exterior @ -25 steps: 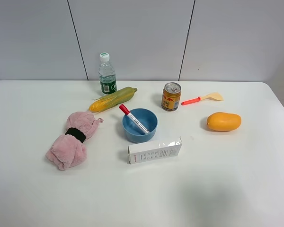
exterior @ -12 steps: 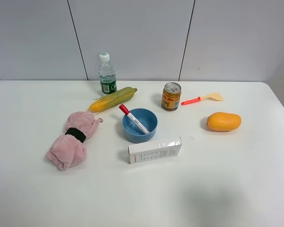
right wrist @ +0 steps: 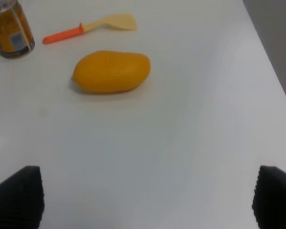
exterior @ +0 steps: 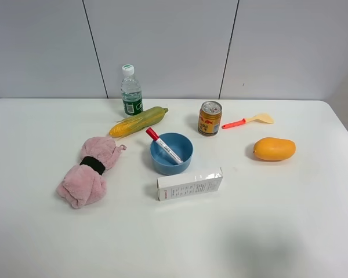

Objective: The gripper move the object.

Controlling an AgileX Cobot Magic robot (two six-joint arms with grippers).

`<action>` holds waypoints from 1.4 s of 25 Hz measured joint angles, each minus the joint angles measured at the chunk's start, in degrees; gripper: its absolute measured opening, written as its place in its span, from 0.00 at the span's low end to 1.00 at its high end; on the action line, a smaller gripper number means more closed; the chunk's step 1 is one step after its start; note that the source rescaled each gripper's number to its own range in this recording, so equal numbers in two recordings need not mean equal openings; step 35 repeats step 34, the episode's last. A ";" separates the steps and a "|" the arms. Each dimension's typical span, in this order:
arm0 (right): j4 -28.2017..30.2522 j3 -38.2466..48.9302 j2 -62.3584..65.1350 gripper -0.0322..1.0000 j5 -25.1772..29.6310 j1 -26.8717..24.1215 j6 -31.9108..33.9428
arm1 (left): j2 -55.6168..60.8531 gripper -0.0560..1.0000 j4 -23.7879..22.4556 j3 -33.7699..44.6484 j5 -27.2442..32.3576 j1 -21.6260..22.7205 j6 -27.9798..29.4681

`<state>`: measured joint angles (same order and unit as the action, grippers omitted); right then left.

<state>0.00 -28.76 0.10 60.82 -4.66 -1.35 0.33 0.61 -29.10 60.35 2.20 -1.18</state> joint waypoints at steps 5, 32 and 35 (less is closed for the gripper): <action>0.30 0.00 0.00 0.85 0.05 0.00 0.21 | 0.00 1.00 0.00 0.00 0.00 0.00 0.00; 0.70 0.00 0.00 0.85 0.05 0.00 1.35 | 0.00 1.00 0.00 0.00 0.00 0.00 0.00; 0.70 0.00 0.00 0.85 0.05 0.00 1.35 | 0.00 1.00 0.00 0.00 0.00 0.00 0.00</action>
